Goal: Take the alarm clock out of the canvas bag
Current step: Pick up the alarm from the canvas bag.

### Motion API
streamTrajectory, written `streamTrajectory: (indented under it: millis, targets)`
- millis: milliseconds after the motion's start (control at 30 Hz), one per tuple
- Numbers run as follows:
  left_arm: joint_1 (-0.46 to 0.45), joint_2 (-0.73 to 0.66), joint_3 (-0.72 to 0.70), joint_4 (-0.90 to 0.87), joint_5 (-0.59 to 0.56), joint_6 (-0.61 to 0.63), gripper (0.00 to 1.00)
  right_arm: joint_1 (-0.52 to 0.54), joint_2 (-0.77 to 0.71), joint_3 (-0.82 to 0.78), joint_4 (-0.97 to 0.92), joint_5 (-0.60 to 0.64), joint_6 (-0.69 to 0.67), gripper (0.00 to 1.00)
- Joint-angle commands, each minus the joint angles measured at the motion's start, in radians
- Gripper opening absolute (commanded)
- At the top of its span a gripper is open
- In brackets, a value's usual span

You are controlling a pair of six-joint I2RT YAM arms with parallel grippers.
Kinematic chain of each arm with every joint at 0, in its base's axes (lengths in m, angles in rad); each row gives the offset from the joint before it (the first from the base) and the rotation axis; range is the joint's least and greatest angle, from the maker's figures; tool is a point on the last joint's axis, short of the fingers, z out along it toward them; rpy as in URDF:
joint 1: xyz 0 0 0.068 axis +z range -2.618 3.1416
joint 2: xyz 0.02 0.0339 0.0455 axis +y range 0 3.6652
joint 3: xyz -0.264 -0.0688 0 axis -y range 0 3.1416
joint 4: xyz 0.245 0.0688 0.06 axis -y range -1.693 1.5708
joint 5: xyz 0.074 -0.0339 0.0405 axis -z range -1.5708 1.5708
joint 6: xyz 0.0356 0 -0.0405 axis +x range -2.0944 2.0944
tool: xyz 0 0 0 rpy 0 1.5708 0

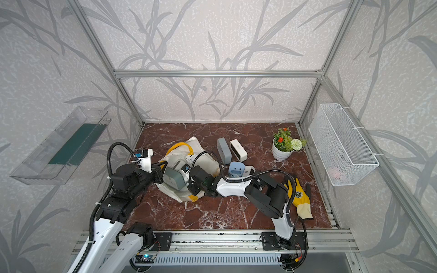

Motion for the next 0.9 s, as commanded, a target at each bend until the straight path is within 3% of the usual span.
streamTrajectory:
  millis: [0, 867]
  targets:
    - [-0.001, -0.018, 0.022, 0.02, -0.015, 0.015, 0.0, 0.001, -0.071, -0.001, -0.023, -0.014, -0.015, 0.0]
    - [-0.001, -0.053, -0.009, 0.038, -0.054, 0.024, 0.0, -0.003, -0.317, -0.043, -0.257, -0.063, -0.126, 0.0]
